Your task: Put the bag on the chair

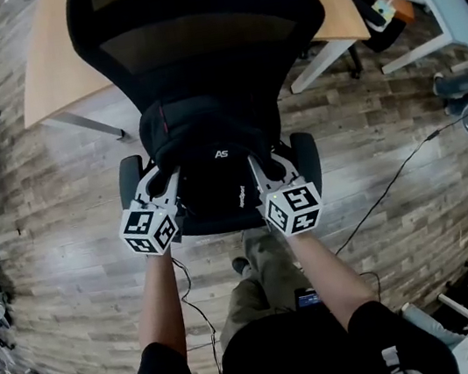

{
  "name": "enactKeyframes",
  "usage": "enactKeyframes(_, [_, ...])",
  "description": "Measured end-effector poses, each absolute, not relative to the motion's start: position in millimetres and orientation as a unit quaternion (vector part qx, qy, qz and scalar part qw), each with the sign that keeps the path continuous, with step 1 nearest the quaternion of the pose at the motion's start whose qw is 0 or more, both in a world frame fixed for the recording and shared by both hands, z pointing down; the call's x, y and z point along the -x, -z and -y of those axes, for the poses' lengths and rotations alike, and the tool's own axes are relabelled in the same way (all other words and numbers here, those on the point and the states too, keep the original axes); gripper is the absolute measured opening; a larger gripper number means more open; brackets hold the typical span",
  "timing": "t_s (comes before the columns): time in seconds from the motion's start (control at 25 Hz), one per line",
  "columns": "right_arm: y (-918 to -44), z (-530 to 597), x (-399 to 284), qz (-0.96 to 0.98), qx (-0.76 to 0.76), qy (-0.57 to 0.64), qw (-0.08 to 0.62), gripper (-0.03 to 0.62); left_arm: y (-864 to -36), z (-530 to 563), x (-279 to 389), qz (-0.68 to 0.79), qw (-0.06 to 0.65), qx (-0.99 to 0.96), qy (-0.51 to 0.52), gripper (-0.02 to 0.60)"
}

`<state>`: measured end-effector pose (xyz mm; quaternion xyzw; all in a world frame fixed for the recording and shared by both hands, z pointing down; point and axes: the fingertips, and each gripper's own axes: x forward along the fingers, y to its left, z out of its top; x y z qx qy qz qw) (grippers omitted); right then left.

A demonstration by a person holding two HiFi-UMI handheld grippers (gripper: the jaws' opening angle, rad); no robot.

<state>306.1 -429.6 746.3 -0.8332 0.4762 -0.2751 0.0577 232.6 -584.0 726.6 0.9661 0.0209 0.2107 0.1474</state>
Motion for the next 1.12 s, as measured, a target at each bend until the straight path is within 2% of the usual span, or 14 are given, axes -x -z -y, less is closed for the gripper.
enactKeyframes(0.48, [-776.3,455.5,-367.3,-0.449,0.836,0.313,0.05,0.038,-756.5,613.1,-295.7,-0.019,0.138,-0.956,-0.258,0.064])
enactKeyframes(1.12, [-795.9,472.2,-395.1,-0.45,0.831,0.322,0.047,0.055,-779.7,633.9,-324.7,-0.008,0.131,-0.949,-0.285,0.084])
